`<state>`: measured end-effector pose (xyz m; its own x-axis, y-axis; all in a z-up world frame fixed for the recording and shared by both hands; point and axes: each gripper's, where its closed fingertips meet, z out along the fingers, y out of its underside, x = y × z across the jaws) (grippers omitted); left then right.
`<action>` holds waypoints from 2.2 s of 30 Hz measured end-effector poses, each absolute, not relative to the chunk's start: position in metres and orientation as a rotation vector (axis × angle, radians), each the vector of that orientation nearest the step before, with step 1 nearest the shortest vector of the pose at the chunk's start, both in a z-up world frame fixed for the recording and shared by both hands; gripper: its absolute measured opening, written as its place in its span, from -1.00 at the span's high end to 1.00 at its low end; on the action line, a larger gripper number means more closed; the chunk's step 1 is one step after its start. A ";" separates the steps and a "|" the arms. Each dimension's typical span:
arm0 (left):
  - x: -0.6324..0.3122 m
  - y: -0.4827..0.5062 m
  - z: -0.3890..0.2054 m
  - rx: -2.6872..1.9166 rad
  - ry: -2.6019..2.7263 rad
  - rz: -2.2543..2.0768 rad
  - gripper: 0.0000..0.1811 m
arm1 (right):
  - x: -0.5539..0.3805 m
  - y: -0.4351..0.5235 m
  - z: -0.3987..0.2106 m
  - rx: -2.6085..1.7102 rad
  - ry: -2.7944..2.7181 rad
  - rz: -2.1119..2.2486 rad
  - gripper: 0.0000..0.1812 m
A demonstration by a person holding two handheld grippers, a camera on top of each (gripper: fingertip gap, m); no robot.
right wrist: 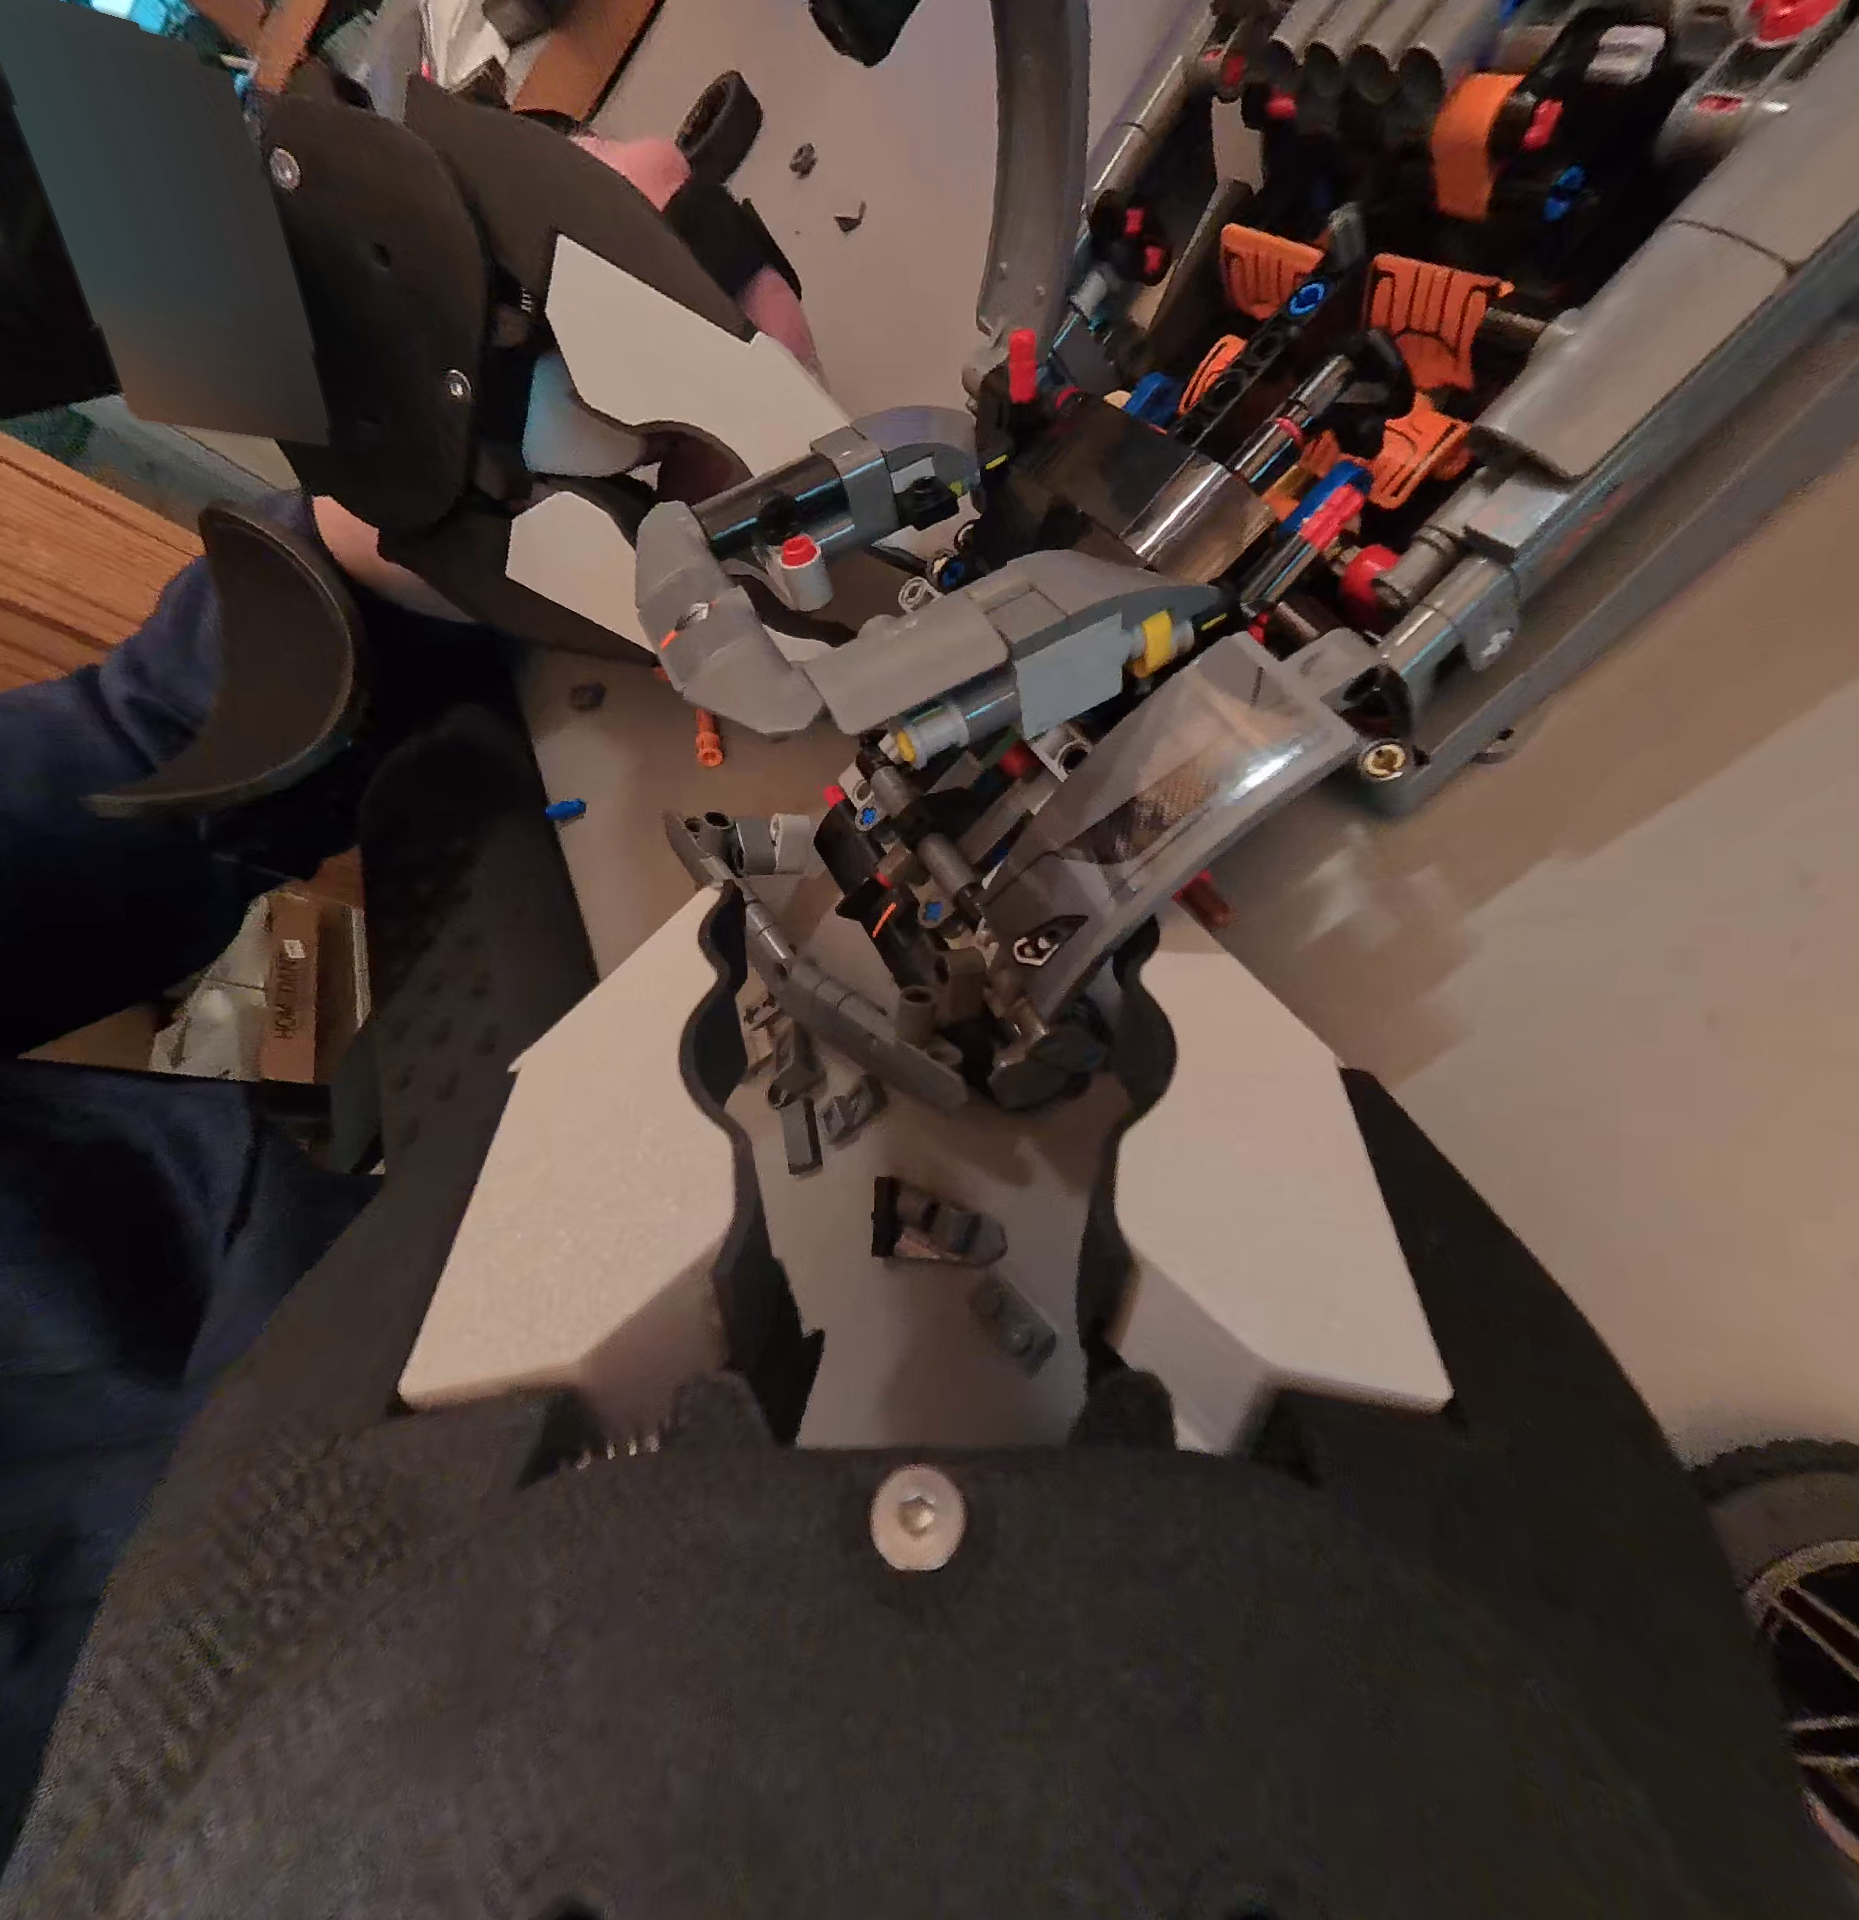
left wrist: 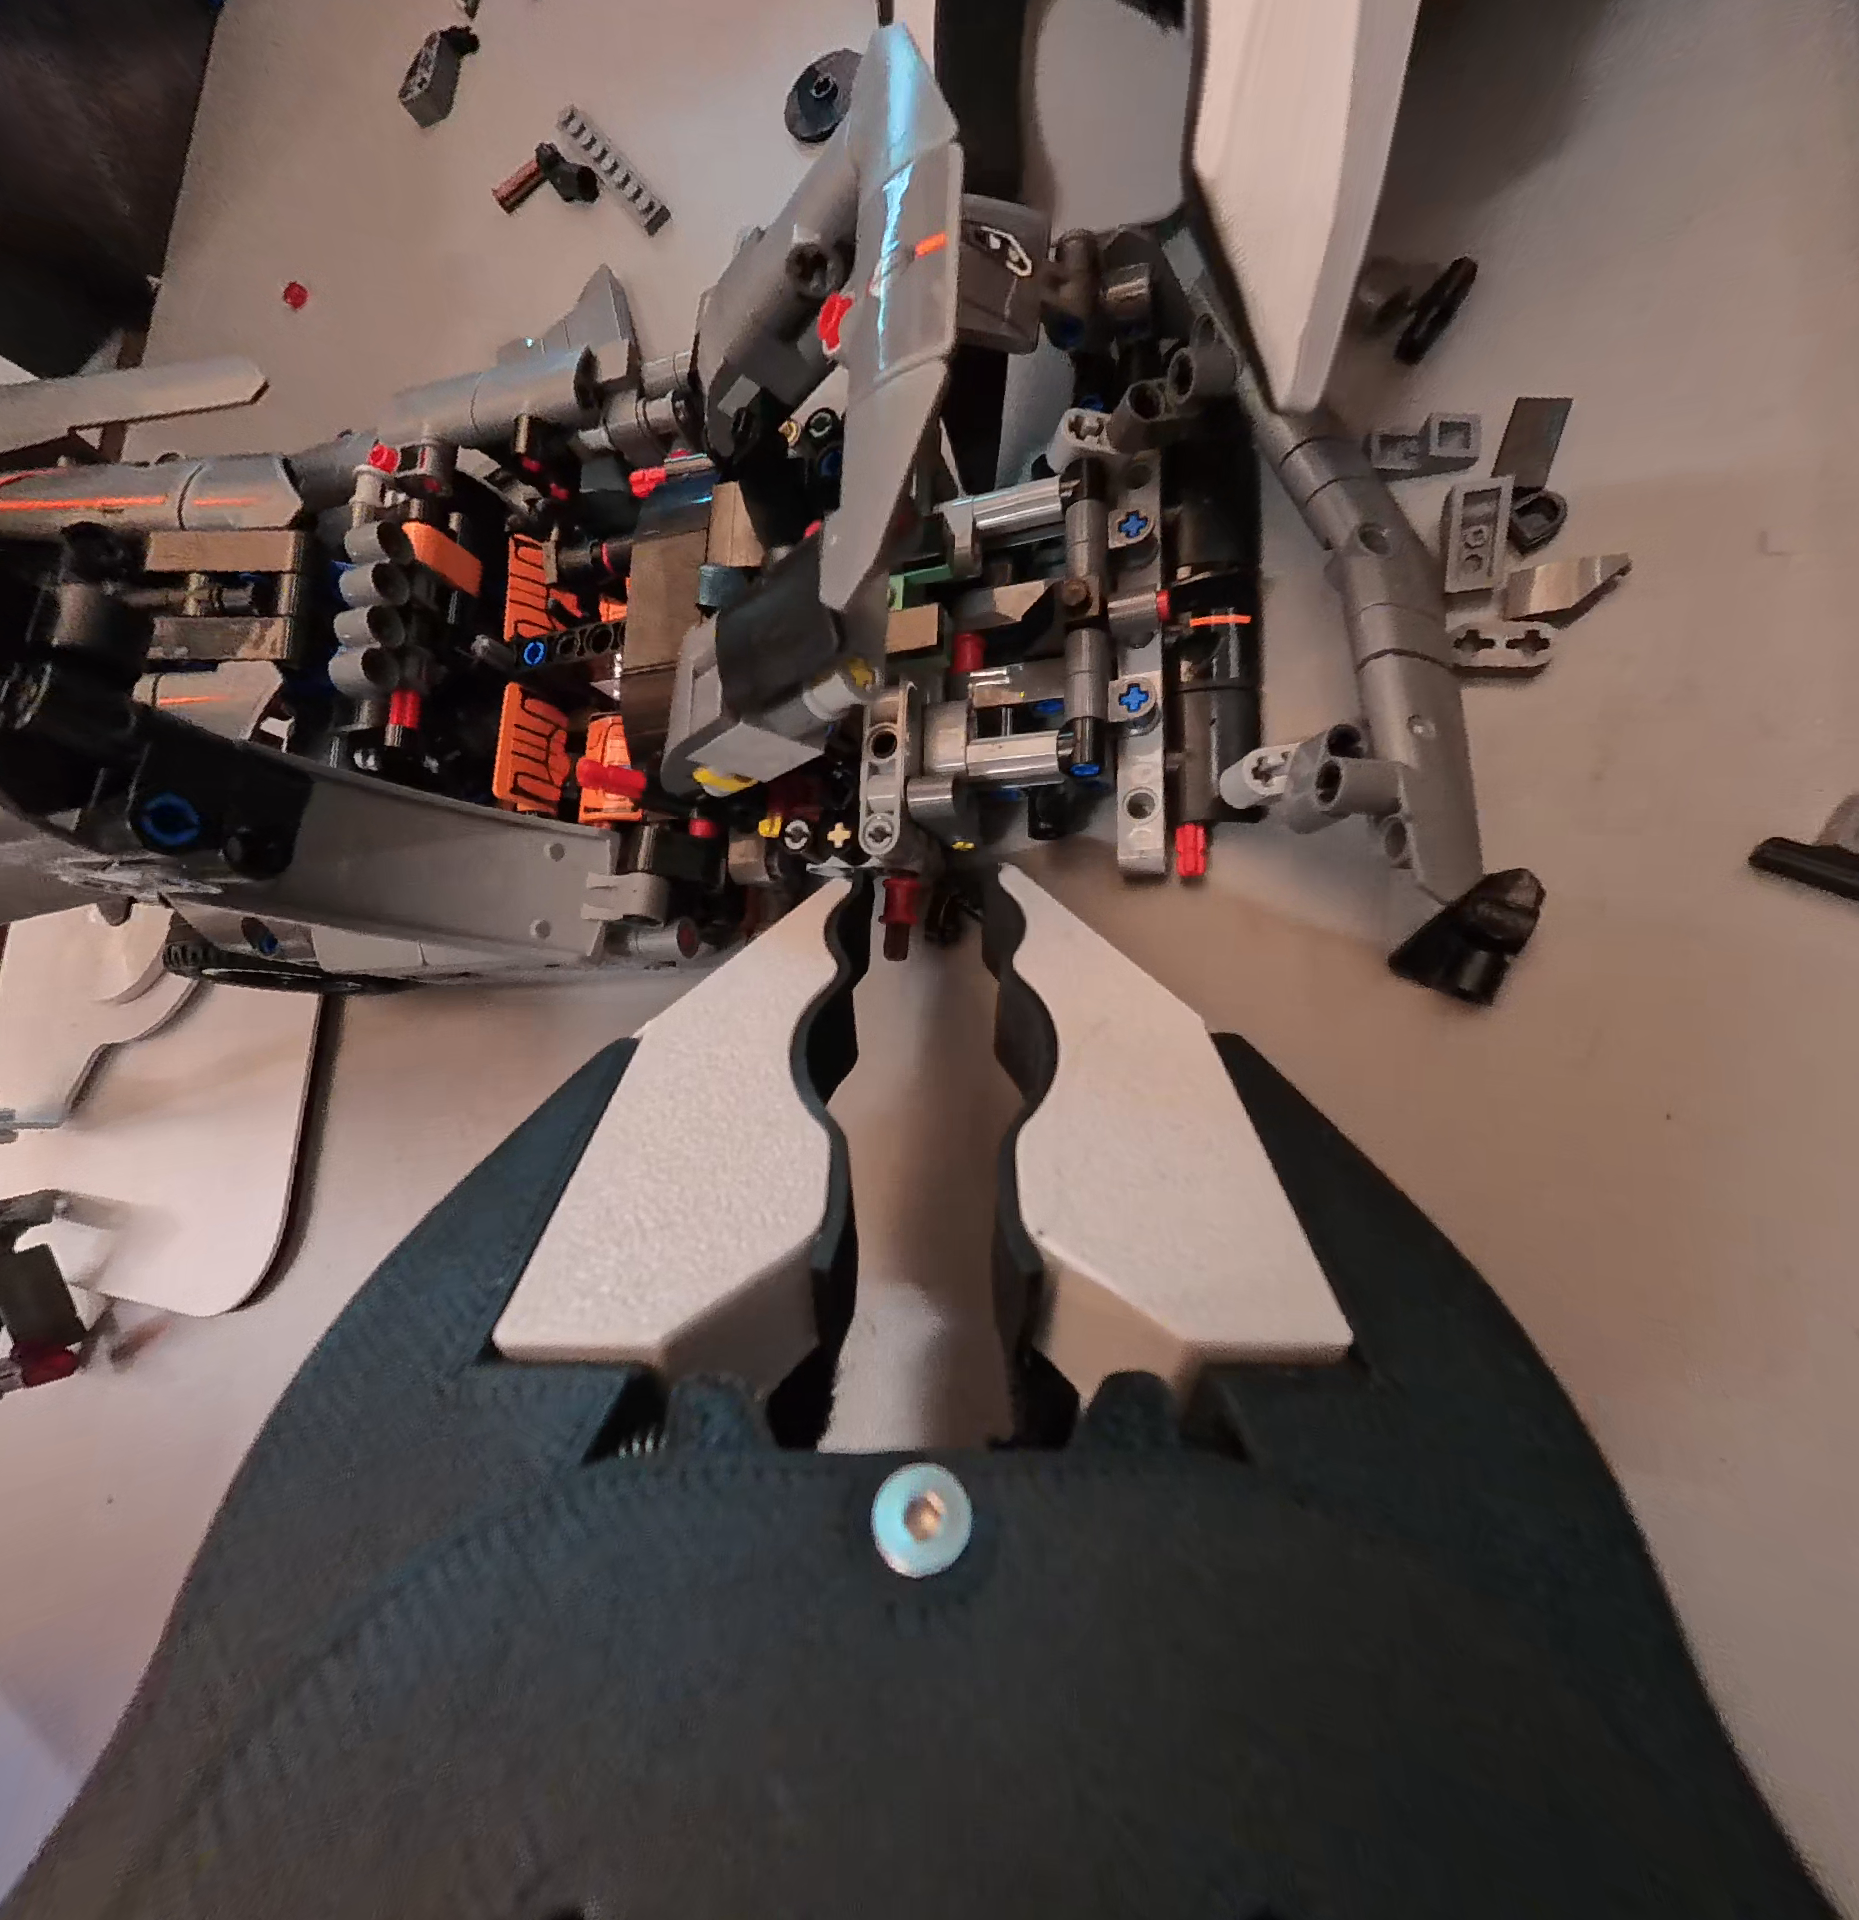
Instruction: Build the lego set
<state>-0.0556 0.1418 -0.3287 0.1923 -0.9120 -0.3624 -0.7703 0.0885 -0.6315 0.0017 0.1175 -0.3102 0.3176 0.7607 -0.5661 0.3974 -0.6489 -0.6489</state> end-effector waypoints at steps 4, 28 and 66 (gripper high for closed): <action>-0.055 0.143 -0.328 -1.701 1.589 -0.234 0.82 | 0.001 0.118 -0.310 -2.187 -1.017 1.256 0.23; -0.057 0.147 -0.322 -1.667 1.576 -0.192 0.78 | -0.001 0.117 -0.310 -2.177 -1.012 1.301 0.30; -0.054 0.147 -0.319 -1.593 1.578 -0.146 0.85 | 0.002 0.124 -0.313 -2.193 -0.984 1.259 0.39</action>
